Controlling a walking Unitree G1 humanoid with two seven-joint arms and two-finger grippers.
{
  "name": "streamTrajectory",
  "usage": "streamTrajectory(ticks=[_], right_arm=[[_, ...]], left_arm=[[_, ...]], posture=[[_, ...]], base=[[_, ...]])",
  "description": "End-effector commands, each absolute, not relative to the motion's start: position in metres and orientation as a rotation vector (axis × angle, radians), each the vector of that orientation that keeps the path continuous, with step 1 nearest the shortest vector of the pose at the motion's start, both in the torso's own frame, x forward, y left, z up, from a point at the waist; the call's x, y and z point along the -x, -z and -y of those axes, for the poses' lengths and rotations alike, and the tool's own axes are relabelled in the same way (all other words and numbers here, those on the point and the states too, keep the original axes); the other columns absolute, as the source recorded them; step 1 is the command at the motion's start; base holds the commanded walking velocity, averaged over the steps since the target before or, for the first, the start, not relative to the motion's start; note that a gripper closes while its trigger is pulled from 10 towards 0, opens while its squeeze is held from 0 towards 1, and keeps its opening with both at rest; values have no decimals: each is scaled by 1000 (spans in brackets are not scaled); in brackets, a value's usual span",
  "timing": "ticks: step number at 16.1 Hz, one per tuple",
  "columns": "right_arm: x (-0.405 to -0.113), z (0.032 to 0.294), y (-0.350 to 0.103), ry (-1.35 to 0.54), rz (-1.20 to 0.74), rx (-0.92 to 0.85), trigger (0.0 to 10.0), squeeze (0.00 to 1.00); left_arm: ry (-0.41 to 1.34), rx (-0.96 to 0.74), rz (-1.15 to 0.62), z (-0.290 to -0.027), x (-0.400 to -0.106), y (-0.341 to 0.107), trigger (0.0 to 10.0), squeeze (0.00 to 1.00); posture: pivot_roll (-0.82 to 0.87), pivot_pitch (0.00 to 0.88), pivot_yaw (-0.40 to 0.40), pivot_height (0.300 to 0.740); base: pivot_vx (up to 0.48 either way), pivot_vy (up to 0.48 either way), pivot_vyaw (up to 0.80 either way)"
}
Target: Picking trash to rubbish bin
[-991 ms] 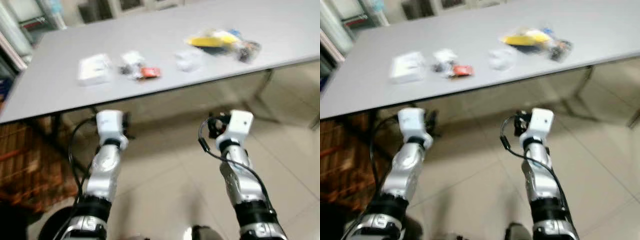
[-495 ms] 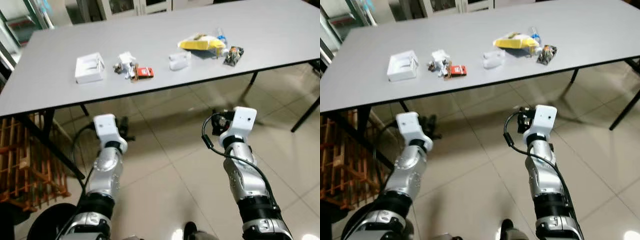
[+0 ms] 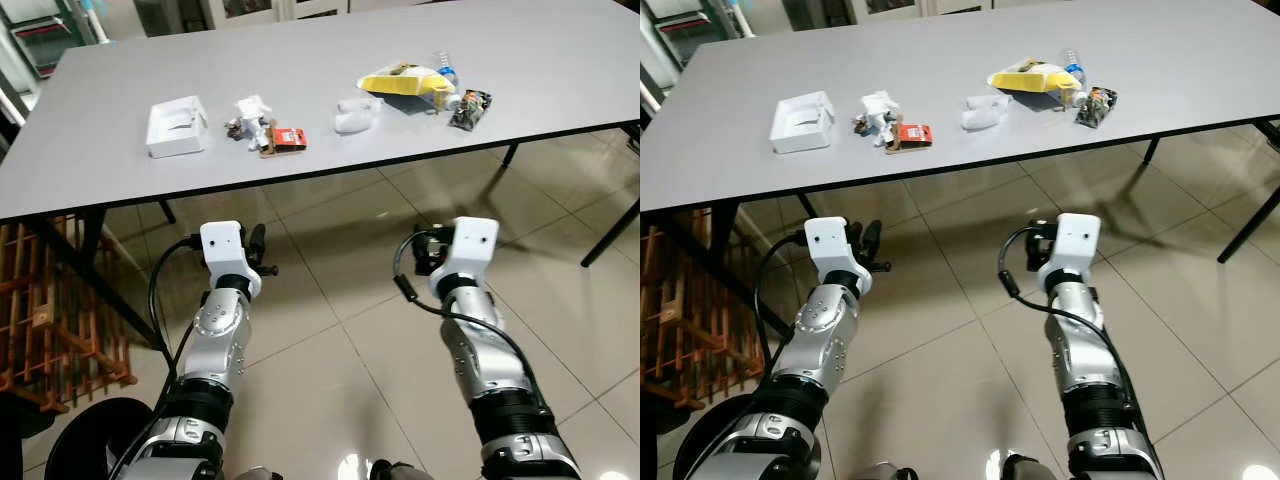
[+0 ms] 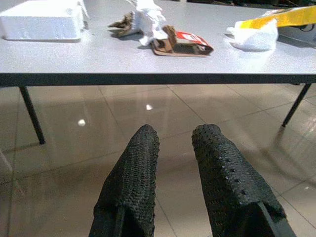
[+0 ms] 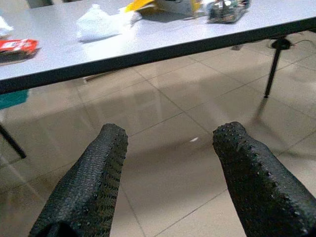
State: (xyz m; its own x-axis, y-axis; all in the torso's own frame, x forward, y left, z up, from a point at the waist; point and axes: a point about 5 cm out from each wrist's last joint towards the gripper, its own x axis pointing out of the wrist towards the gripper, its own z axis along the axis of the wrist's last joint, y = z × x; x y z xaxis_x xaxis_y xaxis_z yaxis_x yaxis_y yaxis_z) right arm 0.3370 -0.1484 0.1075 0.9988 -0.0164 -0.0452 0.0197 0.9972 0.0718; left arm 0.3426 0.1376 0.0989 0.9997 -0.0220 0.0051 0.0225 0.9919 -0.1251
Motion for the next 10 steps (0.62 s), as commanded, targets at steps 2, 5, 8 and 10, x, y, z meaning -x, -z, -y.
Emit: streamTrajectory(ticks=[2,5,8,10], right_arm=[[-340,143,-112,3,-30,-81,10000,0],[-340,144,-111,5,-32,-76,10000,0],[-338,144,-110,7,-34,-75,10000,0],[-337,144,-109,10,-35,-74,10000,0]], left_arm=[[2,103,-22,-143,-340,-93,10000,0],[11,103,-24,-140,-341,-93,10000,0],[14,78,-36,-140,-341,-92,10000,0],[10,71,-39,-141,-341,-92,10000,0]], posture=[[0,89,56,740],[1,93,67,740],[-2,96,74,740],[-4,100,79,740]], base=[[0,0,0],[0,0,0],[0,85,0],[0,287,0]])
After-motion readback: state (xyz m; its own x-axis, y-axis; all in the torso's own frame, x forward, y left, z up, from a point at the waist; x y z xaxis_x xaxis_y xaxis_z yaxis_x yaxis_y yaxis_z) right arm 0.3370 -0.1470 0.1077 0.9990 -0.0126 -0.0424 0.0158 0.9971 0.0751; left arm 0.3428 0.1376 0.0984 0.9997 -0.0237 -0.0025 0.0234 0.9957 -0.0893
